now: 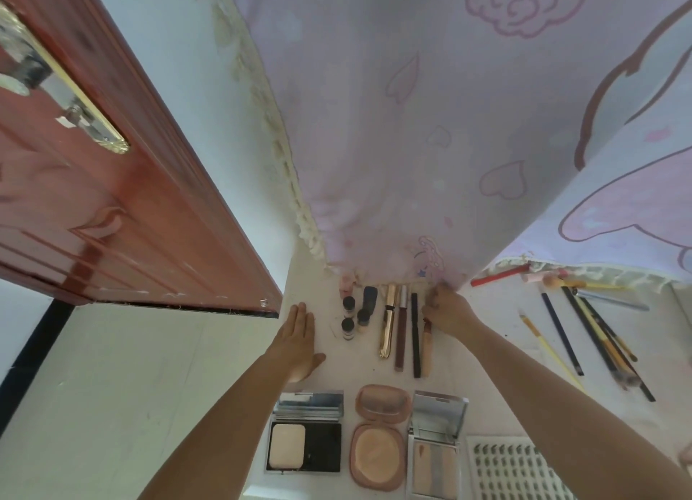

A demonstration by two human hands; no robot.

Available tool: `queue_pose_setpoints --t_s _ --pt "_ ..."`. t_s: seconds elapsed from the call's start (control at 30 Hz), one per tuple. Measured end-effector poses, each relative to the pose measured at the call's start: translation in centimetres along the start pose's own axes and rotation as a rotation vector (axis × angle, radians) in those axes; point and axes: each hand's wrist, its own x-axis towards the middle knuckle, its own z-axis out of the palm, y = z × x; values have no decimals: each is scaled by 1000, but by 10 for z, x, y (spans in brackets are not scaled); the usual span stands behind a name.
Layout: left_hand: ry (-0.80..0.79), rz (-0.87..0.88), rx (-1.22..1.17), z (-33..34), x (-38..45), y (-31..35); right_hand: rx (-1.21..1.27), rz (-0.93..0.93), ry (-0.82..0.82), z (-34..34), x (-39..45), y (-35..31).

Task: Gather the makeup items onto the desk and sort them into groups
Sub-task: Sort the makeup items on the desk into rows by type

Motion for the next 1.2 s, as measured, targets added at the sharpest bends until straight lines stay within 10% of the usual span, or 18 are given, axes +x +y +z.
queue_pose_setpoints --t_s 0.13,0.37,0.53,0.8,1.2 --pt "98 -13 -31 -20 -7 7 40 -72 42 -22 -18 18" --pt "835 180 -216 -65 -47 89 -16 -48 193 -78 -59 110" --pt "784 442 -142 -57 -36 194 -113 127 252 -112 -64 178" --pt "232 273 -111 -22 8 285 -328 62 74 -99 -45 194" --pt "512 310 -42 -52 -7 309 -168 -395 48 -162 -83 195"
